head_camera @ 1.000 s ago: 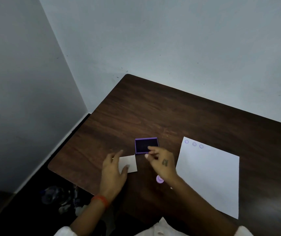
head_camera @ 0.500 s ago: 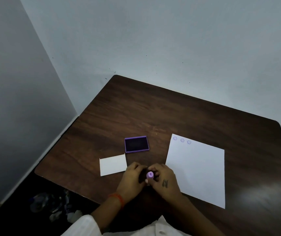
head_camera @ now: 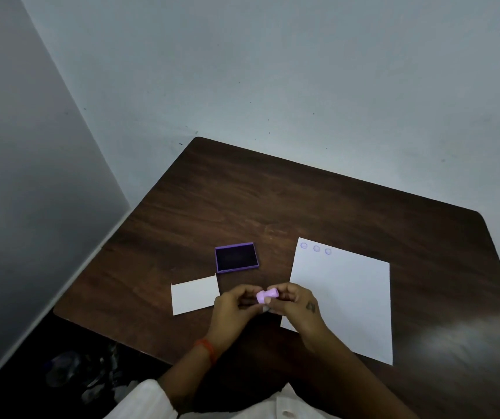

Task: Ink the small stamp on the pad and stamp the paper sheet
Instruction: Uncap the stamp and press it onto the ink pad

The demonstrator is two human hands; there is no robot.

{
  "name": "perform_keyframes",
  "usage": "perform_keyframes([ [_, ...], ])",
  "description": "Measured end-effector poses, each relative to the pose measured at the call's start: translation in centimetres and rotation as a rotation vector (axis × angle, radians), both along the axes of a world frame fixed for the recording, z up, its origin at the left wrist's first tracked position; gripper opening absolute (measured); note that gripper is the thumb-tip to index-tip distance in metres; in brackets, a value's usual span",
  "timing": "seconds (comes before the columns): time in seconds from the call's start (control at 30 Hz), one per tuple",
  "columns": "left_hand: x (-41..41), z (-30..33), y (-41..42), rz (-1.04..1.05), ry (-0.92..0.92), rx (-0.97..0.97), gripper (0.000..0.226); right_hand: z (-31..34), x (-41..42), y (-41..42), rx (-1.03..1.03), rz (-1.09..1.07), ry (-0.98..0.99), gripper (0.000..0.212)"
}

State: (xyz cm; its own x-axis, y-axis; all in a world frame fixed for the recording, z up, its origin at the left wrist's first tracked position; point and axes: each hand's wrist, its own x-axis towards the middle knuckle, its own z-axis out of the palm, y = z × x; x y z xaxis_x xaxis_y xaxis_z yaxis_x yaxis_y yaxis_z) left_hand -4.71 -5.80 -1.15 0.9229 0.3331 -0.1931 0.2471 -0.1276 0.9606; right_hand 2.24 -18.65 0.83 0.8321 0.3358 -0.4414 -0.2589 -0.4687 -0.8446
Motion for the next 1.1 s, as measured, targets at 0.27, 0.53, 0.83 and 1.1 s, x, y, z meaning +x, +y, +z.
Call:
perform_keyframes([
  [0.27,0.4,0.7,0.5,0.008,0.026,-0.068,0.017,0.2,0.8,-0.4,0.116,-0.020,0.141,0.020],
  [0.53,1.2,1.1,0.3,-0.012,0.027,-0.007,0.017,0.5,1.4,-0.5,0.142,-0.042,0.181,0.025],
  [0.83,1.8,-0.2,0.3,-0.024,0.107,-0.040,0.024,1.4,2.9,-1.9,0.669,-0.406,0.784,0.016],
  [1.1,2.8,-1.5,0.0,-0.099,0.126,0.122,0.026,1.3,3.7,-1.6,0.777,-0.449,0.867,0.017],
])
